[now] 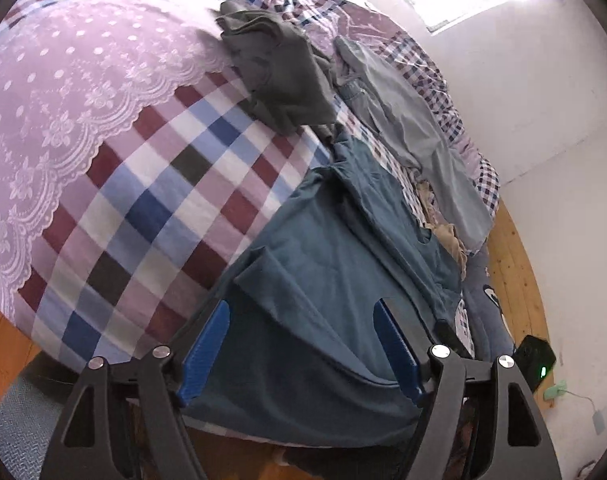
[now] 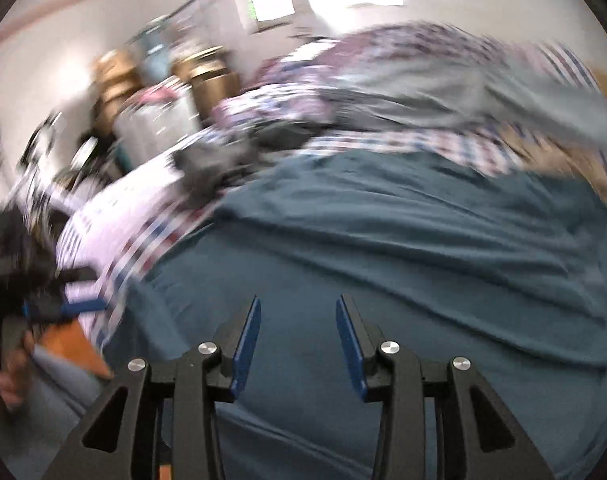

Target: Fold clothes

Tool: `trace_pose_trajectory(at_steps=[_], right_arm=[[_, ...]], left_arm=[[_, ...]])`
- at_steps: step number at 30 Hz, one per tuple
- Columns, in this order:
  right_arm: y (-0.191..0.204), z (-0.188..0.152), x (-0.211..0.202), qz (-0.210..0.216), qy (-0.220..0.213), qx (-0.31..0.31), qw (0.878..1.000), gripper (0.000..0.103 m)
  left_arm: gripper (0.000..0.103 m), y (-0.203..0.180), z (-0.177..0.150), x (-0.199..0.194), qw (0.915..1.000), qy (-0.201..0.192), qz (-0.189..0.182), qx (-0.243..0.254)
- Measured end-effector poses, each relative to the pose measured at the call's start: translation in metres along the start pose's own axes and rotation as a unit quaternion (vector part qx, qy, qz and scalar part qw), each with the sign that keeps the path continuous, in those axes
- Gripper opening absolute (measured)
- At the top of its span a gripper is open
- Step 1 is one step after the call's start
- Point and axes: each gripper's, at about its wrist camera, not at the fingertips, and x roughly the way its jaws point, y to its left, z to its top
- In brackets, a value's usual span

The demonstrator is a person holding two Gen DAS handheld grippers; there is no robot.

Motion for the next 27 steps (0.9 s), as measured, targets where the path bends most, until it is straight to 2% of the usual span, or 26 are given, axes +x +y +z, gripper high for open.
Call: trace_pose_trajectory(at_steps=[1,5,8,12,15,20,27], right_arm=[[0.014,-0.002,0.003,0.005,-0.003,-0.022,1.0,0.043],[0.061,-0.015,0.008,0.031,-0.008,-0.098,0.995,0.063],[0.086,-0.028,0.016,0.036,0.004,-0.155,0.987,0.063],[0.106,-0.039,0.03,0.021,0.017,-0.209,0.977,0.063],[0.11,-0.038,0.033,0.022,0.015,-0.218,0.976,0.063],[0.115,-0.037,0.038,0.03,0.003,-0.228,0.973,0.061],[0.121,-0.04,0.048,0.047,-0.003,-0.238,0.97,0.062]], left_arm=[[0.078,0.0,0.0,0.0,1.0,-0.004,-0.002,0.001],[0.078,-0.001,-0.001,0.009,0.9998,0.009,-0.015,0.003],[0.078,-0.001,-0.002,0.018,0.9996,0.024,-0.018,-0.002],[0.078,0.003,-0.003,0.025,0.9996,0.026,-0.006,-0.013],[0.078,0.006,-0.002,0.026,0.9996,0.02,0.008,-0.02],[0.078,0.012,0.001,0.034,0.9989,0.028,0.006,-0.038],[0.078,0.011,0.008,0.039,0.997,0.016,-0.05,-0.056]])
